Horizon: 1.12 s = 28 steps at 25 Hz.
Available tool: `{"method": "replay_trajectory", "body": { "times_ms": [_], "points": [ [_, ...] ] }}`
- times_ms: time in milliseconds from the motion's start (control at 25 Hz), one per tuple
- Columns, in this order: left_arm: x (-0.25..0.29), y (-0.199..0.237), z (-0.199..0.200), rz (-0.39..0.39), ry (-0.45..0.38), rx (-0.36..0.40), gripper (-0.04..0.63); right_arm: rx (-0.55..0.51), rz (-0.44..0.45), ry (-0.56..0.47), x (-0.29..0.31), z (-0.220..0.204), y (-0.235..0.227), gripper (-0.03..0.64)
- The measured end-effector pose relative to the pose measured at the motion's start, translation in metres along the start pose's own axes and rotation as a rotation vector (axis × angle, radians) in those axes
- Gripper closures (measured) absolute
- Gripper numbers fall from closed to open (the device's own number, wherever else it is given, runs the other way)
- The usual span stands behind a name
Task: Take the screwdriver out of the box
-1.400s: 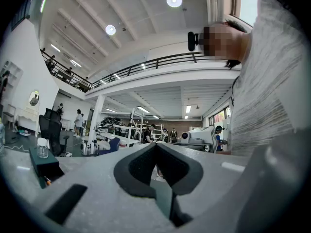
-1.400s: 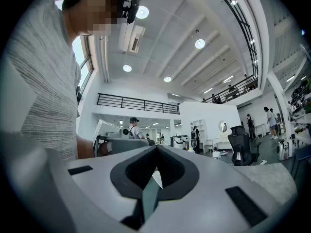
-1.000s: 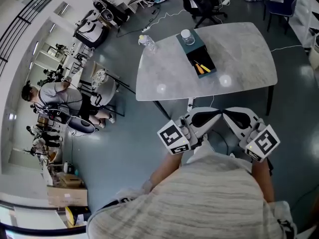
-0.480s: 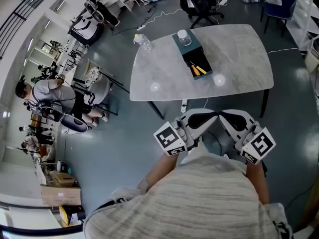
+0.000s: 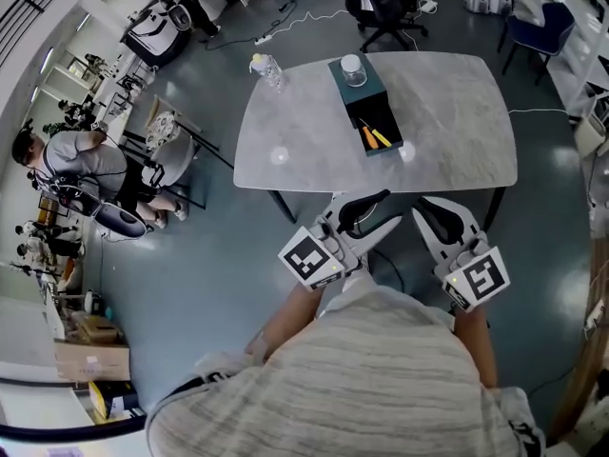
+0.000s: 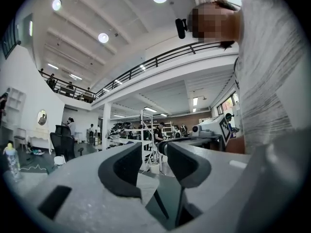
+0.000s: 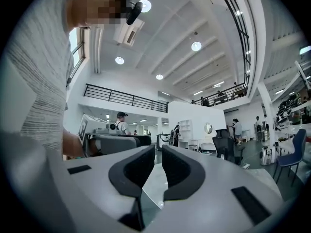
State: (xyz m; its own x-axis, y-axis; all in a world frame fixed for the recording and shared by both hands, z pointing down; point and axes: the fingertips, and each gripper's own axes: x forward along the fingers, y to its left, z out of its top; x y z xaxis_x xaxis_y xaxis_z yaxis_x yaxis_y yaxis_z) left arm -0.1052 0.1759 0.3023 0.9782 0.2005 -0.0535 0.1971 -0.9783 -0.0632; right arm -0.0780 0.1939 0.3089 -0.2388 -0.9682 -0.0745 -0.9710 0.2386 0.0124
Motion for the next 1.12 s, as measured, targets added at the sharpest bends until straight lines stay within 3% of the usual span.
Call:
{"method": "replay_trajectory", "body": {
  "times_ms": [680,960,1120],
  "points": [
    [-0.017,0.152,-0.017,0.082,-0.029,-0.030,0.440,0.011,-0.009,0.082,0.114,-0.025,-0.059,0.603],
    [-0.024,0.217,-0.019,0.060,-0.044,-0.044,0.445,-0.002,-0.045,0.132,0.173,-0.032,-0.089,0.603],
    [-0.032,0.255,-0.022,0.038,-0.055,-0.049,0.486,0.012,-0.077,0.183,0.204,-0.045,-0.107,0.603]
  ]
}}
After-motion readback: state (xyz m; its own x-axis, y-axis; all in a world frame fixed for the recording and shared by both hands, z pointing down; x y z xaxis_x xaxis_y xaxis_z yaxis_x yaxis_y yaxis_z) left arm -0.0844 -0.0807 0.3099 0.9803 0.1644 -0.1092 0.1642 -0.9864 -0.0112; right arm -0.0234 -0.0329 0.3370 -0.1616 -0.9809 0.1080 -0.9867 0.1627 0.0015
